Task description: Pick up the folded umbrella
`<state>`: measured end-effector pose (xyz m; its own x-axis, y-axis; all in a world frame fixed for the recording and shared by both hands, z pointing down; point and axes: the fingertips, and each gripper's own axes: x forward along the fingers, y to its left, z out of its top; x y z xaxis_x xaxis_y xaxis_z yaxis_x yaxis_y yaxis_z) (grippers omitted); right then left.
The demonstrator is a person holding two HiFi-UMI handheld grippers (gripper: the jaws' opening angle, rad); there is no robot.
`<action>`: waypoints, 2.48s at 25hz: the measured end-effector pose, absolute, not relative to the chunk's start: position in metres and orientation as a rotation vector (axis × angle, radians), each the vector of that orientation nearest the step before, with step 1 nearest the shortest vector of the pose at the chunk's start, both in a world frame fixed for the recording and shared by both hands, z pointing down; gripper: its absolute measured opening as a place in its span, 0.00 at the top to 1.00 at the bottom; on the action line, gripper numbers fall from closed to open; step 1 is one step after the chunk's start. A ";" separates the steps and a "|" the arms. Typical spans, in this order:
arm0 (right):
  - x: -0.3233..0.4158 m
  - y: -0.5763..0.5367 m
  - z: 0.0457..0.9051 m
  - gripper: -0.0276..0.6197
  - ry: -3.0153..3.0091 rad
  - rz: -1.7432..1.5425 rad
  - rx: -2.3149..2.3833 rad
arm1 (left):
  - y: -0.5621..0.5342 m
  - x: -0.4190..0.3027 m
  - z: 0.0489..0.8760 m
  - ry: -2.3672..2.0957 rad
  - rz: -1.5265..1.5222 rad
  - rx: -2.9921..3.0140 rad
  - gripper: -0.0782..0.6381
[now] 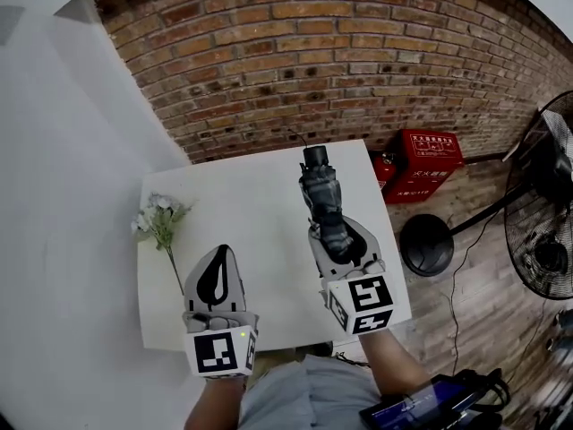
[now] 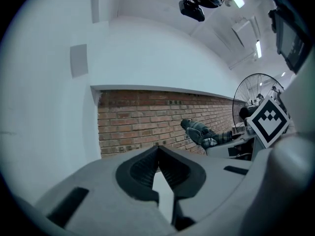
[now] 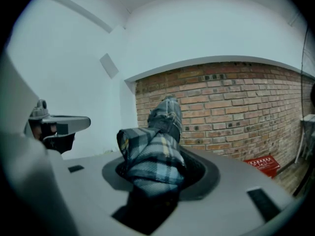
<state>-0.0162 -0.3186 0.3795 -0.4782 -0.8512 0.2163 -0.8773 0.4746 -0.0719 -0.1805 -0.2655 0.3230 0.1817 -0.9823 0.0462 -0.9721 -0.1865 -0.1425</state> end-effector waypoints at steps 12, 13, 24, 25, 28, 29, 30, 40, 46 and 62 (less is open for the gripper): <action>-0.002 -0.284 0.322 0.65 -2.653 0.077 1.542 | -0.227 -0.170 0.282 1.933 -0.089 -2.263 0.88; -0.001 -0.280 0.317 0.65 -2.662 0.063 1.543 | -0.223 -0.168 0.278 1.930 -0.081 -2.258 0.88; 0.017 -0.248 0.262 0.64 -2.741 -0.116 1.584 | -0.194 -0.154 0.239 1.903 -0.009 -2.182 0.88; 0.018 -0.246 0.257 0.64 -2.749 -0.134 1.586 | -0.192 -0.154 0.234 1.900 -0.002 -2.170 0.88; 0.021 -0.241 0.242 0.64 -2.769 -0.182 1.590 | -0.187 -0.152 0.218 1.892 0.025 -2.137 0.88; 0.022 -0.239 0.238 0.64 -2.775 -0.198 1.590 | -0.186 -0.151 0.213 1.890 0.036 -2.127 0.88; 0.023 -0.237 0.233 0.64 -2.781 -0.213 1.590 | -0.184 -0.151 0.208 1.889 0.046 -2.117 0.88; 0.026 -0.231 0.222 0.64 -2.792 -0.281 1.605 | -0.181 -0.152 0.198 1.876 0.076 -2.090 0.88; 0.027 -0.235 0.226 0.64 -2.788 -0.282 1.610 | -0.186 -0.149 0.201 1.870 0.062 -2.096 0.88; 0.028 -0.244 0.237 0.64 -2.816 -0.260 1.588 | -0.194 -0.145 0.217 1.881 0.018 -2.098 0.88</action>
<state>0.0277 -0.2439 0.2373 -0.5167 -0.8397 -0.1667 -0.8561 0.5091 0.0890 -0.1446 -0.1942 0.2168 0.1320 -0.9662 -0.2215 -0.9703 -0.0802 -0.2284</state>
